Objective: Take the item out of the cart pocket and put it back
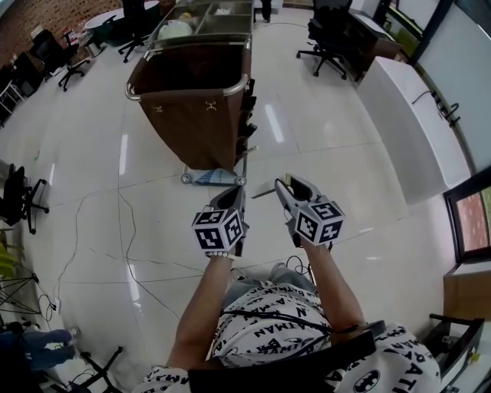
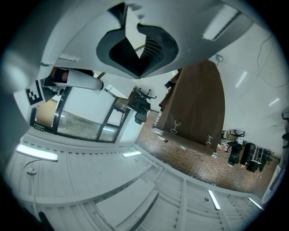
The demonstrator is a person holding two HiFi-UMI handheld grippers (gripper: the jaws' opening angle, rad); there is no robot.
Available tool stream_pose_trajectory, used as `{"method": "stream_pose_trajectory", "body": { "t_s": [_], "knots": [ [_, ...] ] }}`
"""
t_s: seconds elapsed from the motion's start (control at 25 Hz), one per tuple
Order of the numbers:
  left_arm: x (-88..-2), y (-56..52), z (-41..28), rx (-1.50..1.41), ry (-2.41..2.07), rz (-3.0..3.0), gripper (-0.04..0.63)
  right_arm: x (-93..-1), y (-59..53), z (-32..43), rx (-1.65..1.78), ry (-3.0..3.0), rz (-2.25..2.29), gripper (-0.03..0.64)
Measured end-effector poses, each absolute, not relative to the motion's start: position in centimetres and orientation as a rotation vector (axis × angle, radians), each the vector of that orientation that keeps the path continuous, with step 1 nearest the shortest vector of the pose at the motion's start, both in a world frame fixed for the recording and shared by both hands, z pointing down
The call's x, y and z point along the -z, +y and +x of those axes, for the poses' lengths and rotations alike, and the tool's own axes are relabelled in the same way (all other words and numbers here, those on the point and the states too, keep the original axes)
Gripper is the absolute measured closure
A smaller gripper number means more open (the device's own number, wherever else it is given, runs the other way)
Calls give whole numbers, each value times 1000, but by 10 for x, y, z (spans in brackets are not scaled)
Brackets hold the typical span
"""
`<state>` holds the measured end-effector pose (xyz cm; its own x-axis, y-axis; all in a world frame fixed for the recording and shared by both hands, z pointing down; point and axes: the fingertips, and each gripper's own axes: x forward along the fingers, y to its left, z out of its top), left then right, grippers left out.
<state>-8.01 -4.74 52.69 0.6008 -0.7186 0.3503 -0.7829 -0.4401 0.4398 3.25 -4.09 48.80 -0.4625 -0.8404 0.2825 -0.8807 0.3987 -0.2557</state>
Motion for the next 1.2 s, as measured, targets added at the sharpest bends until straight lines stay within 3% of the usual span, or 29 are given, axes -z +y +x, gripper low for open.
{"method": "stream_pose_trajectory", "body": {
  "t_s": [0.44,1.2],
  "knots": [
    [-533,-78,-65,-189,-1136,2294,592,-478,-105,58,-465,-2514,1615,474],
    [-520,-265,-20,-226,-1312,2239,592,-423,-361,84,-345,-2721,1465,474]
  ]
}}
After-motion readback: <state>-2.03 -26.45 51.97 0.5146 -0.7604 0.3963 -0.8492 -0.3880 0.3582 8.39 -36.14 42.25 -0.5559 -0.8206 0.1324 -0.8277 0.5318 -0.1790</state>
